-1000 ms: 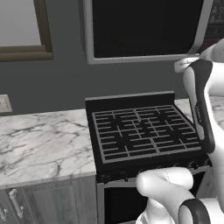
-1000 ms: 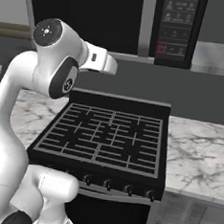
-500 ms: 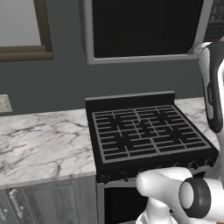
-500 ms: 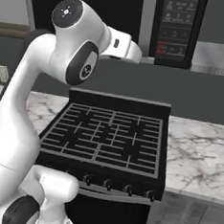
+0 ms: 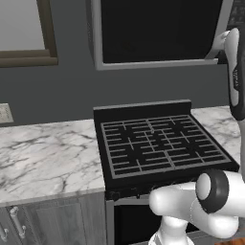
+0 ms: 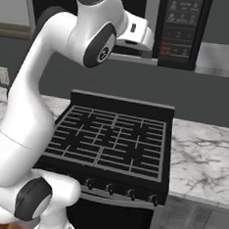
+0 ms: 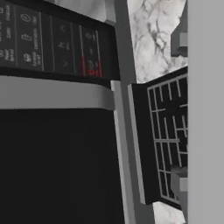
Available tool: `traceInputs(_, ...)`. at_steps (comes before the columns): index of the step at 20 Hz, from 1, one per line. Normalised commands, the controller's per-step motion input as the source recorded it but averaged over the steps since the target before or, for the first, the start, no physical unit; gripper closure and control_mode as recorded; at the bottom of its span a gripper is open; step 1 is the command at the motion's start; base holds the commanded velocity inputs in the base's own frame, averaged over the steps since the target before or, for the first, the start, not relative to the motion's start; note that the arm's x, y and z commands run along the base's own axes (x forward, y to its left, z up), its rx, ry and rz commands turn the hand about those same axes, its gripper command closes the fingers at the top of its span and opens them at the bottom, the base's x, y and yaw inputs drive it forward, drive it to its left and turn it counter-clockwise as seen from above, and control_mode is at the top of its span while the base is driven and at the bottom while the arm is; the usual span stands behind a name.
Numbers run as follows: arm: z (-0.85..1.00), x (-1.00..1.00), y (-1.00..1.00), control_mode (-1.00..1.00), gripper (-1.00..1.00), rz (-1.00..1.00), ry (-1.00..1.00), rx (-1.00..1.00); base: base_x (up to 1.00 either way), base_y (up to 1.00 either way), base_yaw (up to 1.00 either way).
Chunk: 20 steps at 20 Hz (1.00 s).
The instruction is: Open the microwave door.
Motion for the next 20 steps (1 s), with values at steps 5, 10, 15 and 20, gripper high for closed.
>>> traceInputs(5, 0.0, 0.43, -0.32, -1.0, -1.0, 0.17, -0.03, 0.1, 0.0, 0.0, 0.0)
traceInputs(10, 0.0, 0.48, -0.3, -1.0, -1.0, 0.17, -0.11, 0.12, 0.0, 0.0, 0.0)
traceInputs(15, -0.06, 0.64, -0.08, -1.0, -1.0, 0.16, -0.06, 0.07, 0.0, 0.0, 0.0)
traceInputs(20, -0.07, 0.73, -0.12, -1.0, -1.0, 0.13, -0.02, 0.07, 0.0, 0.0, 0.0)
